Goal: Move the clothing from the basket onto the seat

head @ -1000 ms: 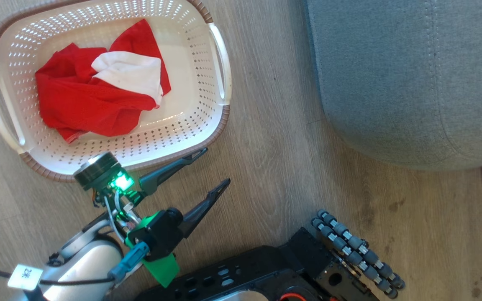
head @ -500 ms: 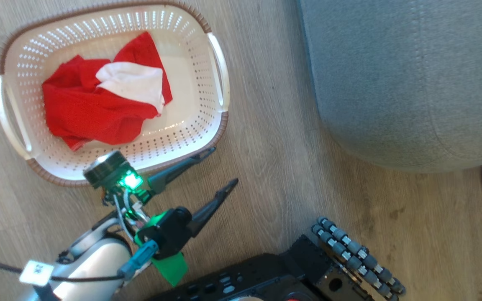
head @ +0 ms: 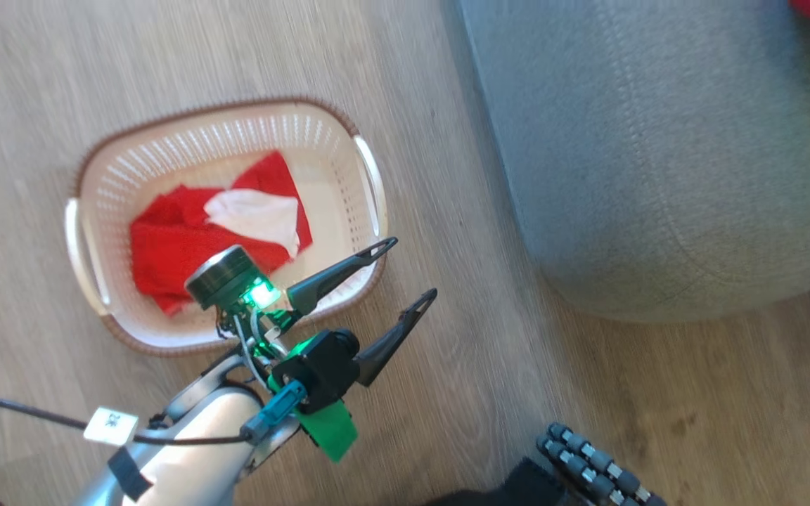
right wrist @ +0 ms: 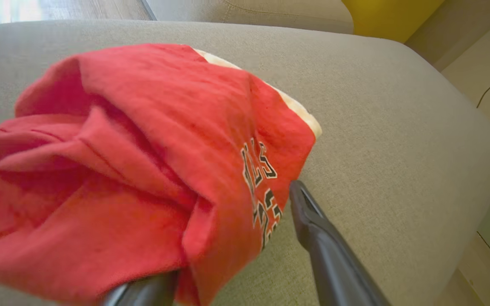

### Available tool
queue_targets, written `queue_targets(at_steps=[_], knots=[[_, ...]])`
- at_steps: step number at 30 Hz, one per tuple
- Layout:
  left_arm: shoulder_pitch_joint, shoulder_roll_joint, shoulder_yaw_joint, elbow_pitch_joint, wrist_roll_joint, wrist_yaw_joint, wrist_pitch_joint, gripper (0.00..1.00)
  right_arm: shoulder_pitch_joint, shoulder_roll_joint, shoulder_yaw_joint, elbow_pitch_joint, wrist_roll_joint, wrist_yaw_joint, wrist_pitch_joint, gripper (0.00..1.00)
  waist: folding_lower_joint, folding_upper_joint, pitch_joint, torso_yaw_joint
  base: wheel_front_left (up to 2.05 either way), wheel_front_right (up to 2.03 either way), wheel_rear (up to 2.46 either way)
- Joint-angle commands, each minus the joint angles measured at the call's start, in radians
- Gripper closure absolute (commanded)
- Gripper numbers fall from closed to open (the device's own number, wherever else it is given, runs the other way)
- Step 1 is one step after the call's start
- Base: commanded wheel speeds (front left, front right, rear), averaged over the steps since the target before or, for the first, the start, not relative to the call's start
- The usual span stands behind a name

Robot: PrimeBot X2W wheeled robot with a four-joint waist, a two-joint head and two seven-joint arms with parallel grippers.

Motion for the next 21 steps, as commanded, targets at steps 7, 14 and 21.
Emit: queue_targets(at_steps=[7, 14, 21], knots=[[0.033, -0.050, 0.062, 0.001, -0.019, 0.021, -0.005, 0.00, 0.063, -0.047, 0.159, -0.027, 0.069, 0.000, 0.030, 0.00, 0.0000, 0.0000, -0.175, 0.019, 0.00, 0.00, 0.00], [0.082, -0.104, 0.115, 0.022, -0.018, 0.055, -0.005, 0.00, 0.139, -0.040, 0.326, -0.175, 0.267, 0.000, -0.002, 0.00, 0.0000, 0.0000, -0.281, 0.039, 0.00, 0.00, 0.00], [0.131, -0.161, 0.160, 0.034, -0.025, 0.060, -0.005, 0.00, 0.314, -0.123, 0.503, -0.475, 0.571, 0.000, -0.041, 0.00, 0.0000, 0.0000, -0.377, 0.094, 0.00, 0.00, 0.00]])
